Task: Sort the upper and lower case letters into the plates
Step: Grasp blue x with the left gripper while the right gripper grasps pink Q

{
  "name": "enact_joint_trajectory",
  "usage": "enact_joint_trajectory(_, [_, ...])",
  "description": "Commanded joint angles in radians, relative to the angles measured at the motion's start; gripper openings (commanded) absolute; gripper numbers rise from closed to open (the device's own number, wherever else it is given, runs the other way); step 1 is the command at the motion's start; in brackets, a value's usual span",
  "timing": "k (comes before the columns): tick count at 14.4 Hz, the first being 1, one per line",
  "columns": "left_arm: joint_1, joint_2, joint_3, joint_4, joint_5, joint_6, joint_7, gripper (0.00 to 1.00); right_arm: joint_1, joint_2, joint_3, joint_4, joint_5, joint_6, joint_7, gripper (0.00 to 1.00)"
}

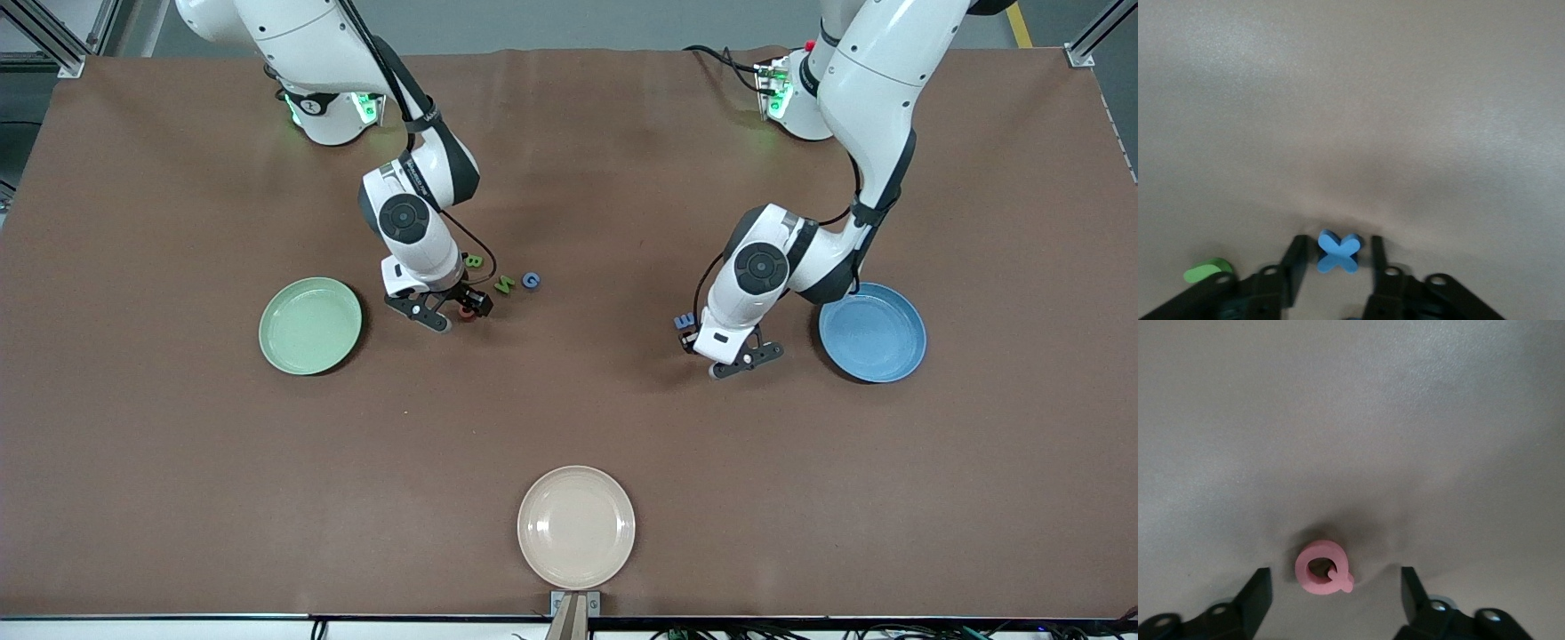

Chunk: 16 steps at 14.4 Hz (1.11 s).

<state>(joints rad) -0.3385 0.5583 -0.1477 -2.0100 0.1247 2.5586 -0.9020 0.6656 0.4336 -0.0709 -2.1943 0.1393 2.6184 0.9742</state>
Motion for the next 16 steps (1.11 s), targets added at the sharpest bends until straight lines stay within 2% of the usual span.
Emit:
enact_joint_trajectory(1, [-0.001,0.000,0.000,-0.004,0.026,0.006,-0.021,0.32,0.005,0.002,-0.006,0.005,0.003,0.003,0.006,0.71])
enact_joint_trajectory(3, [-0.001,-0.005,0.000,-0.004,0.026,0.006,-0.021,0.21,0.006,0.002,-0.004,0.005,0.003,0.003,0.006,0.64])
enact_joint_trajectory(5, [0.009,-0.032,-0.001,-0.007,0.024,-0.006,-0.015,0.15,0.006,0.008,-0.004,0.007,0.003,0.005,0.006,0.64])
enact_joint_trajectory(7, [0.016,-0.086,-0.003,-0.006,0.024,-0.091,-0.005,0.10,0.008,0.016,-0.004,0.013,0.003,0.006,0.006,0.63])
enact_joint_trajectory(11, [0.100,-0.239,-0.004,-0.039,0.026,-0.297,0.238,0.10,0.020,0.030,-0.004,0.022,0.005,0.006,0.008,0.61])
enact_joint_trajectory(13, [0.163,-0.309,-0.004,-0.110,0.026,-0.307,0.393,0.10,0.020,0.030,-0.004,0.022,0.005,0.006,0.008,0.57])
enact_joint_trajectory(14, [0.206,-0.339,-0.004,-0.145,0.026,-0.305,0.478,0.10,0.020,0.030,-0.004,0.022,0.005,0.006,0.008,0.53])
enact_joint_trajectory(15, [0.246,-0.371,-0.004,-0.185,0.029,-0.298,0.561,0.10,0.020,0.030,-0.004,0.022,0.003,0.006,0.008,0.45])
enact_joint_trajectory(16, [0.283,-0.392,-0.004,-0.222,0.029,-0.284,0.639,0.10,0.019,0.030,-0.004,0.022,0.005,0.006,0.006,0.31])
